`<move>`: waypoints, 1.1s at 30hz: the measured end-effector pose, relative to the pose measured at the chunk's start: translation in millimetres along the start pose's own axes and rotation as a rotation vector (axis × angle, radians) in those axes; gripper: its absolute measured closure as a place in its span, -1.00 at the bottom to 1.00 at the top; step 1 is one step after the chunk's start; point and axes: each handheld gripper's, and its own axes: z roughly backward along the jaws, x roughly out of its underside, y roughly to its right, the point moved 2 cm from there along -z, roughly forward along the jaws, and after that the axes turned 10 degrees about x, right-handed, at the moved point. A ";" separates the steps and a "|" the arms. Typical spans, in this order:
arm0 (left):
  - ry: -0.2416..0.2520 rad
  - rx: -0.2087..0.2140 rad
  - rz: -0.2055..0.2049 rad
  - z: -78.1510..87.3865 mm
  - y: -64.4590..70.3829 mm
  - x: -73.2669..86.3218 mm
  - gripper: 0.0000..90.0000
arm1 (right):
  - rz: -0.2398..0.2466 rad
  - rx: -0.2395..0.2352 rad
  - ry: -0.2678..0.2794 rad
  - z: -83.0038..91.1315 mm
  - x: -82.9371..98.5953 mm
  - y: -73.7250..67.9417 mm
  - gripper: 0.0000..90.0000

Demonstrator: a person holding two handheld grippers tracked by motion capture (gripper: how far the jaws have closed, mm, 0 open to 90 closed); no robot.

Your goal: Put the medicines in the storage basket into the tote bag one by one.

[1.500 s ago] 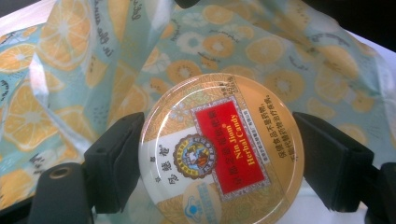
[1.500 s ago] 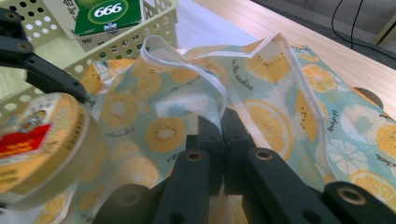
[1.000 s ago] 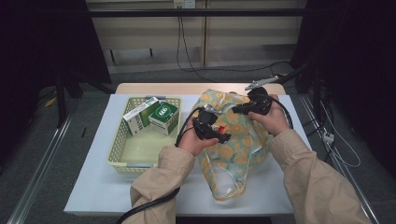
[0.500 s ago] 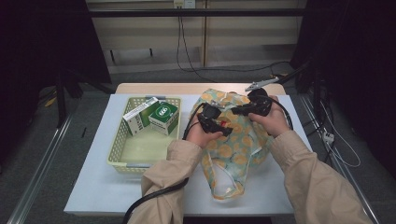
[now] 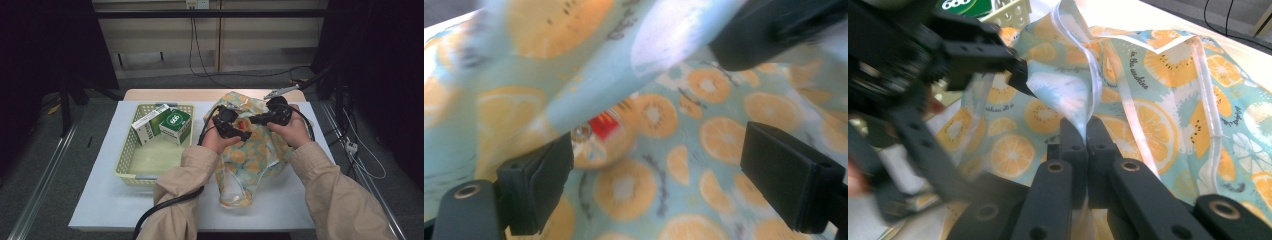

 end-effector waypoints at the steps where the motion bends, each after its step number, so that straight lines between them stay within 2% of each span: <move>1: -0.002 0.000 -0.001 5.5 -0.1 0.8 -0.70 | 0.004 0.001 -0.003 -0.6 0.4 -0.9 1.00; 10: 0.005 0.005 0.001 50.9 0.2 6.7 -0.72 | 0.011 0.005 -0.021 -4.5 3.9 -7.7 1.00; 13: -0.011 0.007 -0.003 64.6 -0.9 9.1 -0.73 | 0.004 0.005 -0.026 -6.1 7.0 -9.2 1.00; 17: -0.019 0.005 -0.007 81.5 -3.7 13.7 -0.73 | 0.018 0.009 -0.037 -8.1 8.2 -11.8 1.00; 20: -0.019 -0.007 -0.010 95.5 -9.8 17.7 -0.74 | 0.015 0.009 -0.029 -6.6 7.1 -12.0 1.00; 22: -0.011 -0.008 0.007 103.7 -14.4 21.0 -0.73 | 0.017 0.012 -0.028 -5.6 7.0 -11.0 1.00; 25: -0.015 -0.032 0.016 115.5 -22.9 25.6 -0.74 | 0.015 0.016 -0.028 -4.3 7.0 -10.4 1.00; 33: -0.009 -0.064 0.034 137.3 -40.5 37.8 -0.76 | 0.017 0.020 -0.031 -3.6 7.7 -9.3 1.00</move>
